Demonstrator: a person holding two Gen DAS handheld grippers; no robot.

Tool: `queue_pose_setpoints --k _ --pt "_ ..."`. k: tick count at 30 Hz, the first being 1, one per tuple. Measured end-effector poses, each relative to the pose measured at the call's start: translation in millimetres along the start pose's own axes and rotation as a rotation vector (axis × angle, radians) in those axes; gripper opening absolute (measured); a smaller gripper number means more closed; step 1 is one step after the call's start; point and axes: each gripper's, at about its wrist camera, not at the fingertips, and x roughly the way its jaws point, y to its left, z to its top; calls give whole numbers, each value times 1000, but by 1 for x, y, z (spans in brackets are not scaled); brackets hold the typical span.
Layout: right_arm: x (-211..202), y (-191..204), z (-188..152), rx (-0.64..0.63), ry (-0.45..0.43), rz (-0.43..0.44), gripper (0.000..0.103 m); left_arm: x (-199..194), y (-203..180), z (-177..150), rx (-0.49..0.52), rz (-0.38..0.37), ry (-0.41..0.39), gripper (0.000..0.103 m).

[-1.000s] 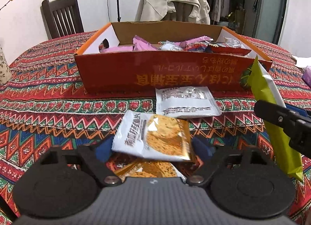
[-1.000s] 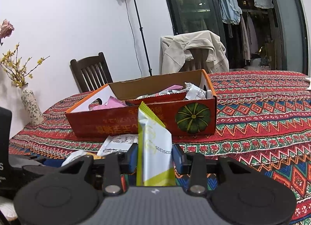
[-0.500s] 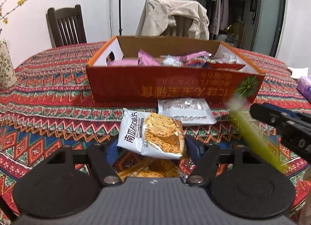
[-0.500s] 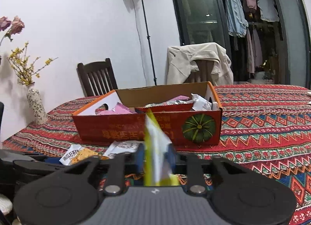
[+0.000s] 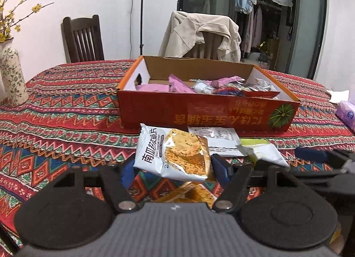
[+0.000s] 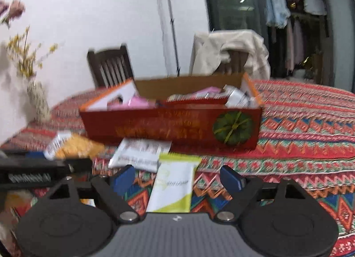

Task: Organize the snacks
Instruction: 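Carry the cracker packet and bar packet up over the cardboard box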

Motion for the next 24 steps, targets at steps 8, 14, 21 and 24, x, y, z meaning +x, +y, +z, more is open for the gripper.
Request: queue_pose_setpoints --k 8,14,21,24 --pt "8 7 -5 -30 64 -29 34 -7 12 1 -24 -5 -12 71" --pt "-18 6 1 -25 -30 -43 33 -13 15 8 -29 -24 -37 71" --pt "-49 3 28 -35 -147 -59 34 -20 10 29 -14 -38 -86 71" --pt "-51 -1 42 -32 -174 -77 34 -22 7 43 -7 -44 -117 71"
